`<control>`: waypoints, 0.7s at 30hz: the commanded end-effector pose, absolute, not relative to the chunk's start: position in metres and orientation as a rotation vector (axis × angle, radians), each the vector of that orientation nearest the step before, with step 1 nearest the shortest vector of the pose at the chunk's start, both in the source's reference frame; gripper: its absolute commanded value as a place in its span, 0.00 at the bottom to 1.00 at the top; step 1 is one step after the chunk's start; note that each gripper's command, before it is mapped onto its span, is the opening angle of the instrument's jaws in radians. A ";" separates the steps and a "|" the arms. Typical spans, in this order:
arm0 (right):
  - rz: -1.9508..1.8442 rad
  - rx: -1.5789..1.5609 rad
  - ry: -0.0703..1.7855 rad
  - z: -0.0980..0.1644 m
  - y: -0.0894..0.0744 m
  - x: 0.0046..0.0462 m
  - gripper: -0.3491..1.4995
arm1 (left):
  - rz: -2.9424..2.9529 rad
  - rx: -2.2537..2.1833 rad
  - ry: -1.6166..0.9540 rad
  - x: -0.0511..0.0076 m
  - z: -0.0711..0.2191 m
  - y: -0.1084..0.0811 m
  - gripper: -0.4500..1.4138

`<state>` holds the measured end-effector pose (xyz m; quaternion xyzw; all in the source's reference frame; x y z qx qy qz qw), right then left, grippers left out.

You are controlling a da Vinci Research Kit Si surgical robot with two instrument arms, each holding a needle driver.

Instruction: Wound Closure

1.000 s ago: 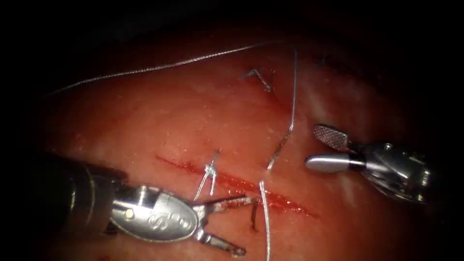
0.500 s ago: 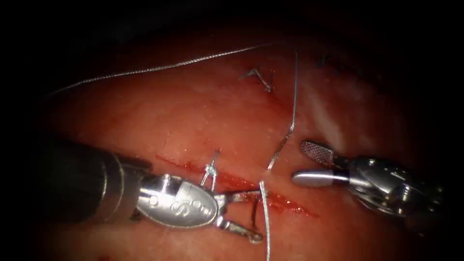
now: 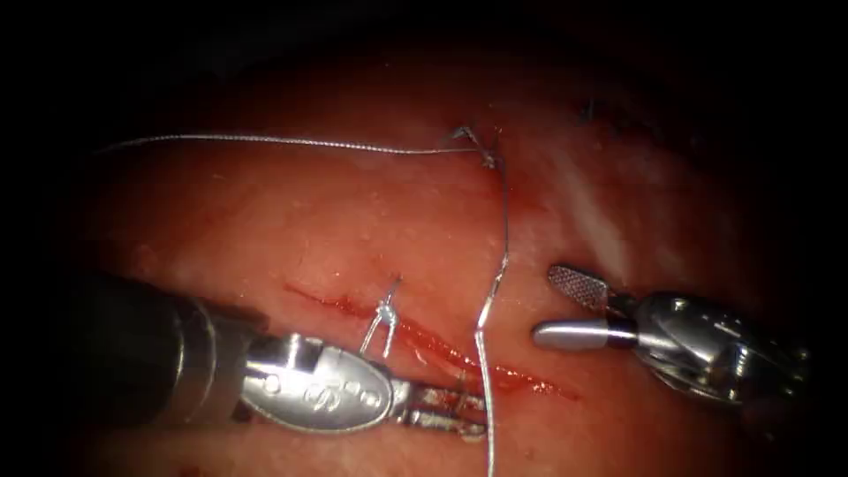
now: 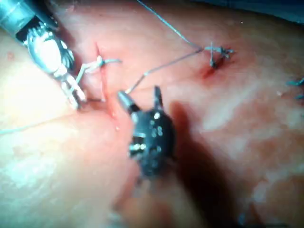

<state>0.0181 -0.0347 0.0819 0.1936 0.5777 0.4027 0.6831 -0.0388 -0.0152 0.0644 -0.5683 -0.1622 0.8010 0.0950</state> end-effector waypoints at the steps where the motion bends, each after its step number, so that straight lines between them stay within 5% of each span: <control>1: 0.902 0.438 1.297 0.082 -0.035 0.0188 0.89 | 2.348 -1.678 -0.520 -0.0392 0.065 -0.015 0.00; 12: 0.906 0.444 1.297 0.082 -0.036 0.0189 0.89 | 1.929 -1.691 -1.083 -0.0392 0.060 -0.015 0.00; 21: 0.897 0.462 1.302 0.081 -0.037 0.0187 0.89 | 1.837 -1.728 -1.216 -0.0376 0.055 -0.015 0.00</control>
